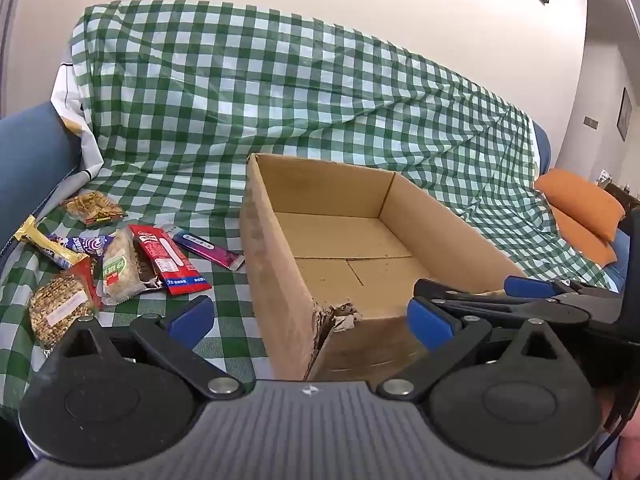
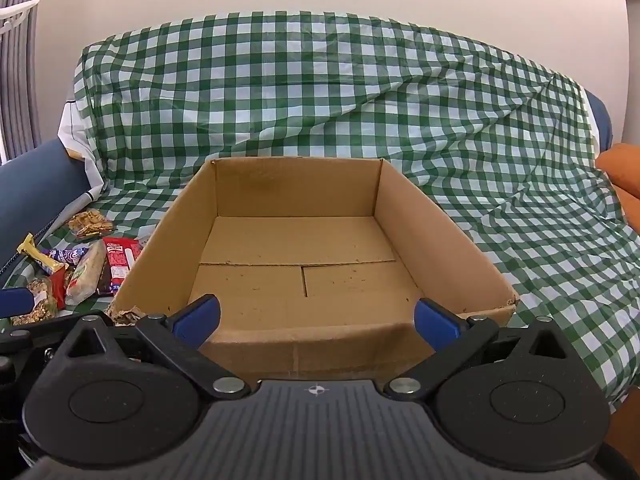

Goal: Organize snacks

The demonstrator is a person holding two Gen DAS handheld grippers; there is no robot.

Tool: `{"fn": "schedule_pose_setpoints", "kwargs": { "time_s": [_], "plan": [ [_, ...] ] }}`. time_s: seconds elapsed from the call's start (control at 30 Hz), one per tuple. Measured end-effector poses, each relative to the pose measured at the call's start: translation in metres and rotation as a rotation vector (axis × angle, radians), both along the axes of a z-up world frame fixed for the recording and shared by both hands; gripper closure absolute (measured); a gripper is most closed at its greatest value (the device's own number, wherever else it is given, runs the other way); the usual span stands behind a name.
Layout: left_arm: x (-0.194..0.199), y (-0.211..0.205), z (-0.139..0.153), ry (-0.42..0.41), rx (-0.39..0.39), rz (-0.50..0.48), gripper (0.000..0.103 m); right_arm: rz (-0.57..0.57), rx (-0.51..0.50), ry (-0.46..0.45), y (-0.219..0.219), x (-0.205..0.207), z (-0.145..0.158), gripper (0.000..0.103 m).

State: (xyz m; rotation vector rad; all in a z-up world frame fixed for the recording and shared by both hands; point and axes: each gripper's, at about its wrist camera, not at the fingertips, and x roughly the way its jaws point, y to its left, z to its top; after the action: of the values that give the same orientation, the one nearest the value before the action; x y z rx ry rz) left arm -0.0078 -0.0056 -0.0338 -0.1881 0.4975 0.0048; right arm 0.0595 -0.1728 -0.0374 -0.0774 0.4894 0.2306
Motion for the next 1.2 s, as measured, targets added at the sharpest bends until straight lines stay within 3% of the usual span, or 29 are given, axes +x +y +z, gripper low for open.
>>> {"fn": "schedule_pose_setpoints", "kwargs": {
  "time_s": [1.2],
  "plan": [
    [0.0009, 0.0022, 0.0001, -0.017, 0.01, -0.005, 0.0, -0.006, 0.005, -0.007, -0.0018, -0.0012, -0.0003, 0.001]
  ]
}}
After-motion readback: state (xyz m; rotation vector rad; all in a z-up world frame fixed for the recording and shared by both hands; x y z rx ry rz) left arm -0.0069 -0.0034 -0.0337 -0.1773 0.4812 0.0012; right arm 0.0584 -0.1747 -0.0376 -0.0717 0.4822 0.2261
